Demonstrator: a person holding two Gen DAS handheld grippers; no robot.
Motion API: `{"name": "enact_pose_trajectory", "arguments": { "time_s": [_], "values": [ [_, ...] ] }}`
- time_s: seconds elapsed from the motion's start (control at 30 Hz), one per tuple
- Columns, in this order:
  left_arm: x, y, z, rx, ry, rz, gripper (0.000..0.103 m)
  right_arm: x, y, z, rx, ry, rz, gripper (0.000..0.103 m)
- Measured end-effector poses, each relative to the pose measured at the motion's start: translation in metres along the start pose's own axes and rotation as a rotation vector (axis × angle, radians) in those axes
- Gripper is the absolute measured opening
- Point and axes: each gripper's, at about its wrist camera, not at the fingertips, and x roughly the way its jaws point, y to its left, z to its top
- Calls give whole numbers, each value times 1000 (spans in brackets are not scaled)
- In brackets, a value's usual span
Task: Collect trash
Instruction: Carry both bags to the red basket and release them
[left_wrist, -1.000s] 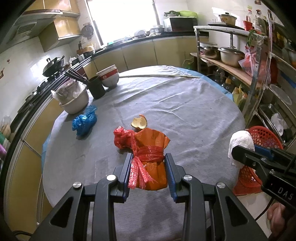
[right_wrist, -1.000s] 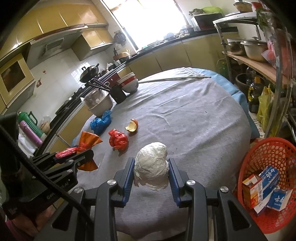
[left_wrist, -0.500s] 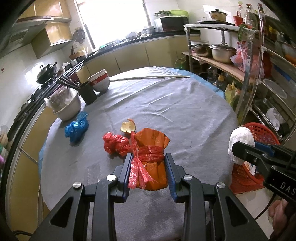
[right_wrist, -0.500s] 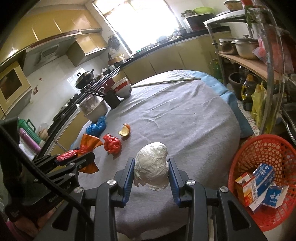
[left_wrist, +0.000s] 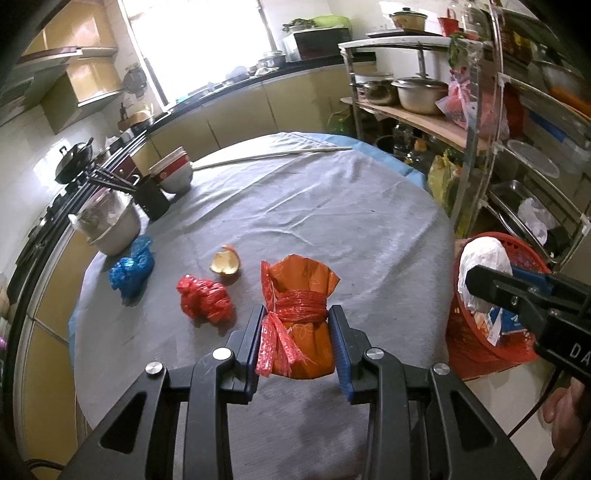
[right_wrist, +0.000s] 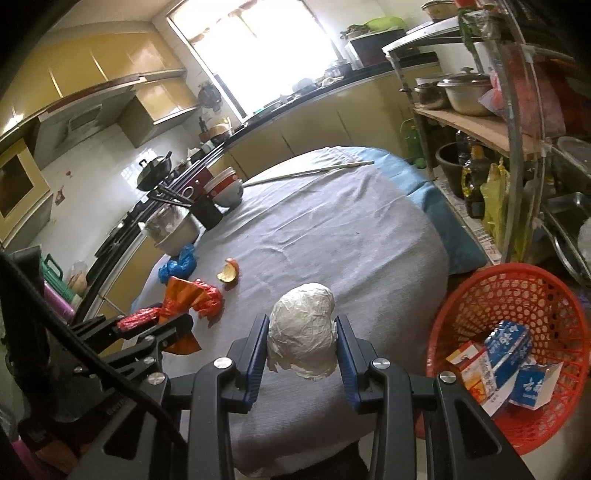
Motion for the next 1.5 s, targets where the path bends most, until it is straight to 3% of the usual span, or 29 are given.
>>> {"name": "enact_pose_trajectory", "arguments": {
  "time_s": [0.13,0.4,0.63,0.87,1.13,1.17,1.23,1.27,1.3,1.5],
  "values": [
    [1,-14,4,26,1,-48,36,-9,-14,1,15,-11,-30,38],
    [7,-64,12,76,13,-301,36,-49,-78,2,103,-68,-175,38],
    [17,-109,27,133,37,-438,36,-83,-142,-4,228,-106,-305,38],
    [31,-153,34,161,96,-552,36,-90,-185,-16,341,-86,-330,38],
    [33,-186,32,212,110,-619,37,-89,-200,-25,405,-78,-322,40],
    [33,-188,33,211,106,-627,37,-89,-202,-26,419,-71,-315,42],
    [34,-189,34,209,104,-638,43,-88,-205,-26,448,-69,-294,56],
    [34,-188,34,209,105,-655,54,-89,-206,-26,456,-78,-279,60],
    [34,-185,35,207,99,-654,58,-90,-205,-25,456,-85,-273,60],
    [34,-144,30,143,77,-604,60,-92,-192,-18,426,-114,-285,60]
  ]
}}
